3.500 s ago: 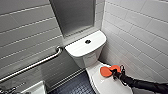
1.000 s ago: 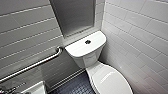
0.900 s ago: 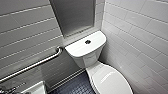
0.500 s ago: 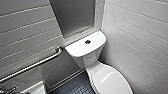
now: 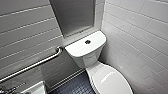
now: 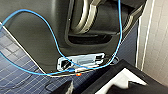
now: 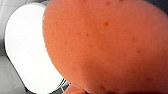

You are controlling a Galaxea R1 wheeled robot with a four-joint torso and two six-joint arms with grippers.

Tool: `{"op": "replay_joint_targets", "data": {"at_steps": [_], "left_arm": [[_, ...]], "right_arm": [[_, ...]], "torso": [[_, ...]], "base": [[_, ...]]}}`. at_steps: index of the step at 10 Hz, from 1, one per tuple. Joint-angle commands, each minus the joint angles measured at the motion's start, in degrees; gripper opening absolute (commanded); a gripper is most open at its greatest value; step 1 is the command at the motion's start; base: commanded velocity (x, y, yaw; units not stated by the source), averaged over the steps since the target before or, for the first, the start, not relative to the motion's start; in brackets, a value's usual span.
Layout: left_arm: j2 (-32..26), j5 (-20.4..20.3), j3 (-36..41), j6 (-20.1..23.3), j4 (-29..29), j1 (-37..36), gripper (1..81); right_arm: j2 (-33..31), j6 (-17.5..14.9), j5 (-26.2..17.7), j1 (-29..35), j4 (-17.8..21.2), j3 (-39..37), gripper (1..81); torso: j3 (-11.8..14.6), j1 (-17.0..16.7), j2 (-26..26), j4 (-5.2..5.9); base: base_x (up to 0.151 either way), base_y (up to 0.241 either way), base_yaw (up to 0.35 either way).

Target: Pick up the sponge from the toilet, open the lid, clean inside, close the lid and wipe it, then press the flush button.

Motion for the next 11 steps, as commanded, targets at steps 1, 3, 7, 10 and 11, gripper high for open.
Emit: {"op": "replay_joint_targets", "data": {"at_steps": [1, 3, 7, 10, 11], "left_arm": [[-0.52, 5.13, 0.71, 0.28, 0.33, 2.42, 81.1], [-0.52, 5.04, 0.54, 0.28, 0.33, 2.33, 81.1], [-0.52, 5.13, 0.54, 0.28, 0.24, 1.97, 81.1], [-0.78, 5.13, 0.45, 0.28, -0.11, 1.89, 81.1], [-0.78, 5.13, 0.45, 0.28, -0.19, 1.89, 81.1]], "right_arm": [[-6.63, -18.47, -7.95, 9.69, 7.99, 11.93, 1.0], [-6.29, -23.38, -12.13, 16.81, 12.71, 13.69, 1.0], [-0.84, -36.65, -22.52, 33.06, 27.4, 9.57, 1.0], [4.18, -38.34, -26.76, 42.03, 29.61, 3.76, 1.0], [6.19, -38.34, -27.46, 44.23, 29.53, 1.66, 1.0]], "torso": [[0.0, 0.0, 0.0, 0.0], [0.0, 0.0, 0.0, 0.0], [0.0, 0.0, 0.0, 0.0], [-0.02, 0.0, 0.0, 0.0], [-0.02, 0.0, 0.0, 0.0]], "base": [[0.0, 0.0, 0.0], [0.0, 0.0, 0.0], [0.0, 0.0, 0.0], [0.0, 0.0, 0.0], [0.0, 0.0, 0.0]]}}
